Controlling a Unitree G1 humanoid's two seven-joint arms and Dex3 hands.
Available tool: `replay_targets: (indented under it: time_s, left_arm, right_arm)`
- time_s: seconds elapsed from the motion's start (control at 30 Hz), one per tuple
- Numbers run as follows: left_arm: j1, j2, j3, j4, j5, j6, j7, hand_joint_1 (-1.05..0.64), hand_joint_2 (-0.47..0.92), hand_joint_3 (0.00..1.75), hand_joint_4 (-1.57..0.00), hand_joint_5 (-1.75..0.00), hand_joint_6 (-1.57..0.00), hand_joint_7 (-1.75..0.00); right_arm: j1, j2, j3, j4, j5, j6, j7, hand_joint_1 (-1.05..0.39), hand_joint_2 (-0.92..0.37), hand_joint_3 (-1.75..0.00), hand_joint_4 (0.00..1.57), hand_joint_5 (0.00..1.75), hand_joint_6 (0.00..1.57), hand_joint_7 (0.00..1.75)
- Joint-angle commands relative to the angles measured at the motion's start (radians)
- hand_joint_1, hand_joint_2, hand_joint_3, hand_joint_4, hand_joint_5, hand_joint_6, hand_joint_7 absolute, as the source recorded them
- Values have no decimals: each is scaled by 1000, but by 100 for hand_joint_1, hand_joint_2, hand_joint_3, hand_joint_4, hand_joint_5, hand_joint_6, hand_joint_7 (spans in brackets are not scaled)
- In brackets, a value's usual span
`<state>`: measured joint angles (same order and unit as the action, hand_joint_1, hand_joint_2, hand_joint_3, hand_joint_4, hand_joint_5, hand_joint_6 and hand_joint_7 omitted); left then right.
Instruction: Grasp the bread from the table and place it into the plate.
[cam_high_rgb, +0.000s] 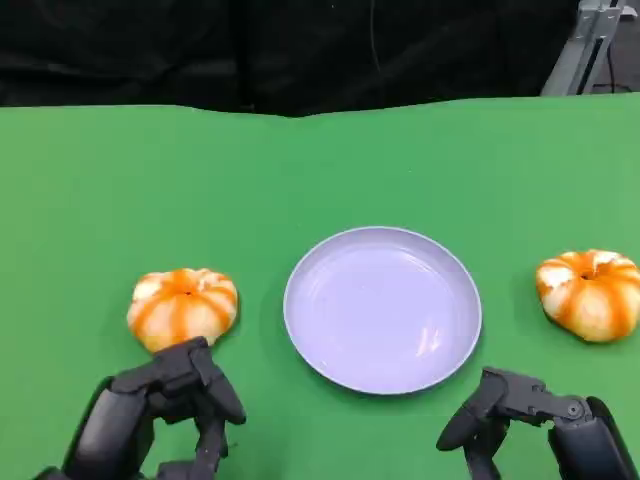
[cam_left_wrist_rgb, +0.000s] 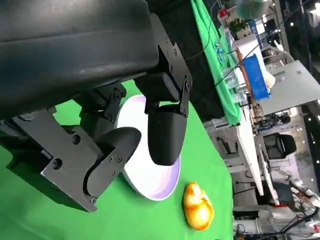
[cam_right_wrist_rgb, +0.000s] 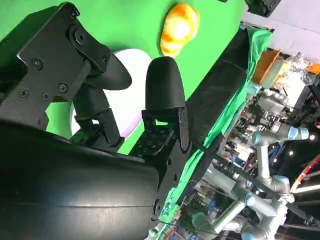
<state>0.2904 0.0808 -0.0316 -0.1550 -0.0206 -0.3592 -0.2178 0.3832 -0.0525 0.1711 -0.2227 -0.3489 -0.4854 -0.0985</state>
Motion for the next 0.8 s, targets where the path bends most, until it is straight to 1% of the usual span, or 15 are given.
replay_targets:
  time_s: [0.03, 0.07, 0.1, 0.13, 0.17, 0.2, 0.23, 0.3, 0.37, 0.43, 0.6, 0.7, 0.8]
  left_arm:
    - [-11, 41, 12, -30, 5, 67, -7, -1, 41, 133, -74, -152, -73, -126]
    - [-18, 57, 11, -50, 25, 110, -7, -3, 52, 99, -61, -126, -61, -94]
    - [-22, 68, 11, -67, 39, 143, -7, -4, 63, 74, -57, -112, -62, -69]
    - [-39, 94, 10, -98, 83, 198, -5, -4, 66, 68, -56, -108, -62, -62]
    - [-58, 120, 9, -124, 132, 241, -5, -14, 75, 39, -44, -93, -54, -42]
    - [-74, 143, 7, -145, 171, 280, -6, -21, 81, 23, -38, -84, -50, -31]
    - [-92, 163, 5, -161, 203, 318, -10, -27, 85, 11, -33, -76, -47, -21]
    - [-121, 194, -1, -178, 245, 378, -20, -34, 88, 4, -29, -70, -44, -14]
    - [-157, 228, -12, -184, 299, 425, -27, -37, 88, 2, -27, -64, -40, -8]
    - [-182, 251, -24, -183, 338, 447, -31, -39, 88, 1, -26, -60, -37, -5]
    - [-246, 313, -68, -157, 475, 483, -33, -51, 88, 0, -22, -52, -31, 0]
    - [-302, 356, -128, -109, 627, 485, -10, -56, 88, 0, -21, -44, -30, 0]
    - [-369, 369, -194, -38, 767, 509, -3, -61, 90, 1, -21, -40, -27, 0]
  right_arm:
    - [2, -2, -1, 3, 8, -11, -9, 4, -22, -143, 85, 153, 87, 127]
    - [1, -1, -1, 4, 6, -11, -11, 4, -22, -143, 85, 153, 88, 127]
    - [1, 0, -1, 5, 5, -11, -12, 4, -22, -143, 85, 153, 88, 127]
    - [1, 0, 1, 7, 7, -14, -11, 4, -22, -142, 85, 153, 88, 127]
    - [0, -1, 1, 8, 7, -16, -11, 5, -23, -142, 85, 153, 88, 127]
    - [0, -1, 1, 9, 6, -17, -11, 5, -23, -142, 84, 153, 88, 127]
    - [0, -2, 1, 10, 6, -18, -11, 5, -23, -142, 84, 152, 87, 127]
    - [-2, -2, 0, 12, 8, -20, -11, 5, -23, -142, 84, 152, 87, 127]
    - [-5, -2, 0, 15, 10, -19, -10, 5, -23, -142, 85, 152, 87, 127]
    - [-6, -3, -2, 15, 11, -18, -8, 4, -23, -142, 85, 152, 87, 127]
    - [-7, -4, -6, 17, 12, -19, -9, 5, -24, -142, 85, 152, 87, 126]
    - [-6, -5, -7, 19, 9, -23, -11, 5, -24, -141, 85, 152, 88, 126]
    - [-7, -3, -6, 22, 12, -26, -11, 5, -24, -140, 85, 151, 87, 126]
